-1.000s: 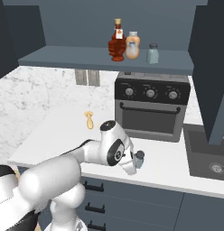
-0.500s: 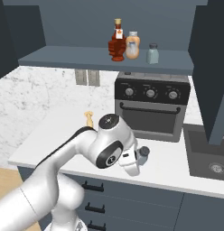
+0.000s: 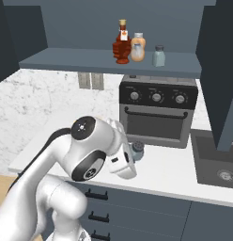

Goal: Put the shaker and condiment bottle from the counter next to their counterparts in the cabinet.

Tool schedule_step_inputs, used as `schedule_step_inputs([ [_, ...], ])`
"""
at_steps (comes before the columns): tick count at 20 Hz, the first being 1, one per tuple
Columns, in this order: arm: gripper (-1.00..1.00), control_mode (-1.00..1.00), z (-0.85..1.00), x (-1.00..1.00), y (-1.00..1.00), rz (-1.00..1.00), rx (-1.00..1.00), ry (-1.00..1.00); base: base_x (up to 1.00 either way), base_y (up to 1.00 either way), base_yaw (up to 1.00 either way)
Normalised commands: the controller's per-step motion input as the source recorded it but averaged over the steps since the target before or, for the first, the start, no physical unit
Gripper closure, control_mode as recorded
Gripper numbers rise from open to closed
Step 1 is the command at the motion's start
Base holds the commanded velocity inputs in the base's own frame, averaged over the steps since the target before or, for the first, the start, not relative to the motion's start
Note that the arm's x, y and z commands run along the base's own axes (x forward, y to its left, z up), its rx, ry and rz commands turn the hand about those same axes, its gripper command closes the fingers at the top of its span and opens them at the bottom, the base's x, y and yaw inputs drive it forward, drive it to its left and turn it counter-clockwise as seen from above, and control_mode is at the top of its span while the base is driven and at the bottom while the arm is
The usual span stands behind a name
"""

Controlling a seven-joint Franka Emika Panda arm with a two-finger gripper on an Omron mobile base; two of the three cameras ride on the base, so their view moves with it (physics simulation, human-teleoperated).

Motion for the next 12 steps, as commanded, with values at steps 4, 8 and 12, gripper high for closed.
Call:
schedule_step_inputs([
  [4, 1.00, -1.00, 0.08, -0.10, 0.65, 0.17, -0.35, -0.15, 0.00, 0.00, 0.00],
  [8, 1.00, -1.00, 0.86, -0.01, 0.10, 0.18, -0.34, -0.30, 0.00, 0.00, 0.00],
  [12, 1.00, -1.00, 1.00, -0.02, 0.02, 0.21, -0.26, -0.23, 0.00, 0.00, 0.00],
])
